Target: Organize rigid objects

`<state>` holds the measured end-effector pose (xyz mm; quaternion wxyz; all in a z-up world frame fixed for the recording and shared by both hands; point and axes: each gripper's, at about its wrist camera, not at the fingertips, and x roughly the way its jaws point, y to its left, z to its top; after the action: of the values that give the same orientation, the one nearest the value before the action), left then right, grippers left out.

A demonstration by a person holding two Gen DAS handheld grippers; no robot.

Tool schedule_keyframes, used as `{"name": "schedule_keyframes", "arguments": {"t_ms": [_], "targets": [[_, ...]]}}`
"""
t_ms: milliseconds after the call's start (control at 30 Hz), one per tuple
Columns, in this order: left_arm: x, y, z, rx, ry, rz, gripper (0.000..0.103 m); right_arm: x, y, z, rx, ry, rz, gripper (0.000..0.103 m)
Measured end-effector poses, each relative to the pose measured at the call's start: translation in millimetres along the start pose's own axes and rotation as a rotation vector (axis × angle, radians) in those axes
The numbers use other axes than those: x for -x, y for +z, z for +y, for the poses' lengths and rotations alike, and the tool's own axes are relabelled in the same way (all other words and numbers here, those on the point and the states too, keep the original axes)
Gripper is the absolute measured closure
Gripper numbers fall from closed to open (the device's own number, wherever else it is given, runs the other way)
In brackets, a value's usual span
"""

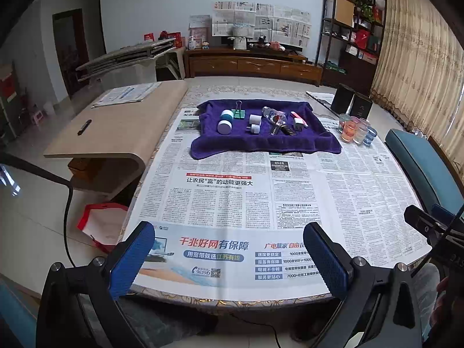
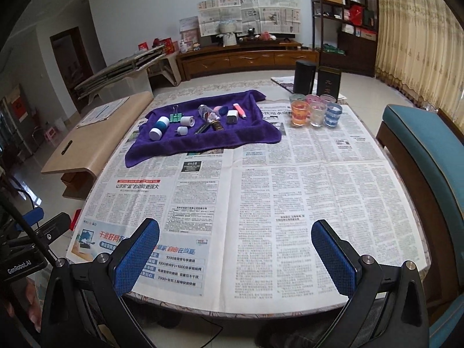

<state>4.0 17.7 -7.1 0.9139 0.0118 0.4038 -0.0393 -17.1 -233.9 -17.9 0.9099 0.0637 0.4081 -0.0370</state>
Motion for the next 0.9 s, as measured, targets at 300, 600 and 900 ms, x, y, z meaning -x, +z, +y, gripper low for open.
{"name": "schedule_keyframes", "arguments": {"t_ms": [300,600,900], "targets": [[11.2,-6.8,-3.0,-0.025,0.034,-0.001,0.0,17.4,-9.1,-3.8,-0.013,-0.015,-0.009,0.0],[19.1,-7.5,-1.4,-0.003,0.033,-0.005,0.0,19.2,-9.9,-1.8,-0.008,-0.022,-0.007,0.0],[29.1,-8.1,1.2,0.002,0.028,-0.01,0.0,28.1,-11.0,3.5,0.004,-0.019,-0.021,0.0]]}}
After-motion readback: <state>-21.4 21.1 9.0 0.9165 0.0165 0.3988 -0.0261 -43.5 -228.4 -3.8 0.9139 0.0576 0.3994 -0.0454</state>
